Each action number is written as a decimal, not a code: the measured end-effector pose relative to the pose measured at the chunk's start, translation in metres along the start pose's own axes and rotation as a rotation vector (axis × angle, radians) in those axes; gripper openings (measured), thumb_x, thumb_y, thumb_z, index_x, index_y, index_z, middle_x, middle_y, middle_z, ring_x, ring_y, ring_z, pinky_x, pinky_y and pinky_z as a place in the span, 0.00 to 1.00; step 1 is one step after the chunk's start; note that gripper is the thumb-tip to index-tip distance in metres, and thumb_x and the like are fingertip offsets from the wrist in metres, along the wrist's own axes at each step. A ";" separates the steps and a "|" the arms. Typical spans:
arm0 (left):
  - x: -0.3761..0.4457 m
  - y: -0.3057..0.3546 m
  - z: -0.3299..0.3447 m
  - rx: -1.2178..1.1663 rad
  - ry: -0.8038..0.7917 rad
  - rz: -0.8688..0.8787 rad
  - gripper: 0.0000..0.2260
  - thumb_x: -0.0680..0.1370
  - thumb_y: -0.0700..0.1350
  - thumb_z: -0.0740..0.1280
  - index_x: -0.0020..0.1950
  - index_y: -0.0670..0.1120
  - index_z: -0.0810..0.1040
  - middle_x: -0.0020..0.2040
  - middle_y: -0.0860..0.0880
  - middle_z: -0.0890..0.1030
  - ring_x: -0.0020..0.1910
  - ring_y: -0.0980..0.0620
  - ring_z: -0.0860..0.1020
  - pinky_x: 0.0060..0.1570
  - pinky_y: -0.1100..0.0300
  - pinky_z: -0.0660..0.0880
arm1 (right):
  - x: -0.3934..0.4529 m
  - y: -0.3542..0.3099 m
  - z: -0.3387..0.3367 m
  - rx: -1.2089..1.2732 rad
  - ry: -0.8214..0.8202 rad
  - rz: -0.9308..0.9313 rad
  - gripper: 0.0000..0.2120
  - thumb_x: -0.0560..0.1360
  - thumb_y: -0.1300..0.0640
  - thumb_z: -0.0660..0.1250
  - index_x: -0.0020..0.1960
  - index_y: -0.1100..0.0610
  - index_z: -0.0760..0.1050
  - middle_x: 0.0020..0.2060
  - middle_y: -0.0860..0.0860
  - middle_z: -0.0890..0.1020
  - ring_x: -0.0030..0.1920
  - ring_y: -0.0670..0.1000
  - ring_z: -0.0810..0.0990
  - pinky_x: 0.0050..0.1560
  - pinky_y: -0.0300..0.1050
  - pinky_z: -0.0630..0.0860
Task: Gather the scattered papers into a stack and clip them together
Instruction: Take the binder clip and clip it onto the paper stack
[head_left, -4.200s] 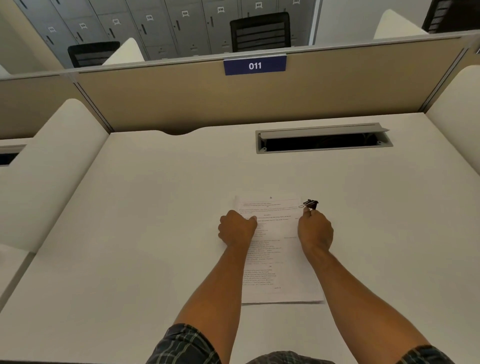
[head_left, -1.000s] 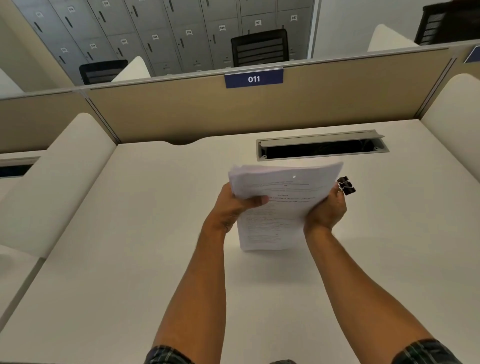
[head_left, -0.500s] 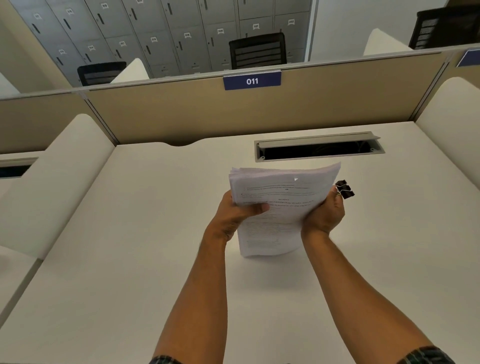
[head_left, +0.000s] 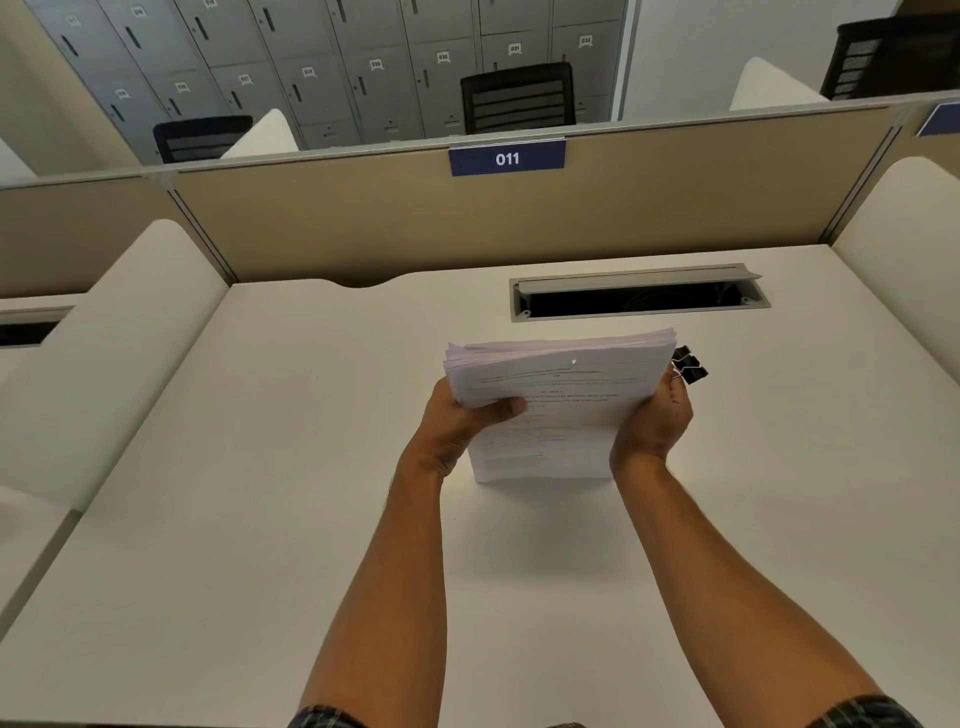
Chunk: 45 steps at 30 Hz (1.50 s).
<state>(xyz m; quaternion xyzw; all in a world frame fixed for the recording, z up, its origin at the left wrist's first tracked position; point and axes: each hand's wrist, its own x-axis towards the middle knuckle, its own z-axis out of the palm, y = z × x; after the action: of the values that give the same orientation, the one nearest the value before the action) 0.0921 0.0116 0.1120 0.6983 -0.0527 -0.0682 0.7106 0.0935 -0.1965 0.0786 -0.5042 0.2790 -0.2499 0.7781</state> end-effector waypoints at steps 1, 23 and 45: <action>0.001 0.001 0.000 0.002 -0.001 0.001 0.22 0.67 0.46 0.79 0.59 0.56 0.83 0.54 0.49 0.86 0.55 0.47 0.83 0.51 0.50 0.84 | -0.001 0.000 0.000 0.004 -0.008 0.003 0.13 0.84 0.50 0.61 0.48 0.51 0.82 0.38 0.45 0.83 0.38 0.46 0.78 0.39 0.42 0.73; 0.004 0.024 0.006 -0.183 0.156 0.047 0.05 0.71 0.50 0.75 0.46 0.54 0.86 0.46 0.50 0.85 0.45 0.50 0.81 0.46 0.51 0.79 | 0.002 -0.007 0.006 0.020 -0.033 -0.035 0.15 0.85 0.51 0.60 0.44 0.48 0.81 0.37 0.43 0.83 0.39 0.46 0.78 0.40 0.40 0.74; 0.016 0.020 0.005 -0.180 0.283 0.119 0.11 0.77 0.51 0.70 0.49 0.44 0.85 0.41 0.50 0.84 0.42 0.53 0.80 0.41 0.60 0.77 | -0.007 -0.092 0.004 -0.387 -0.380 -0.782 0.13 0.83 0.53 0.61 0.56 0.55 0.84 0.45 0.56 0.84 0.41 0.47 0.77 0.42 0.36 0.73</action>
<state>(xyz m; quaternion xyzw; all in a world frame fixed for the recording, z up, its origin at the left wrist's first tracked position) 0.1074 0.0042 0.1316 0.6302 0.0129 0.0686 0.7733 0.0817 -0.2230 0.1663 -0.7438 -0.0377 -0.3707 0.5549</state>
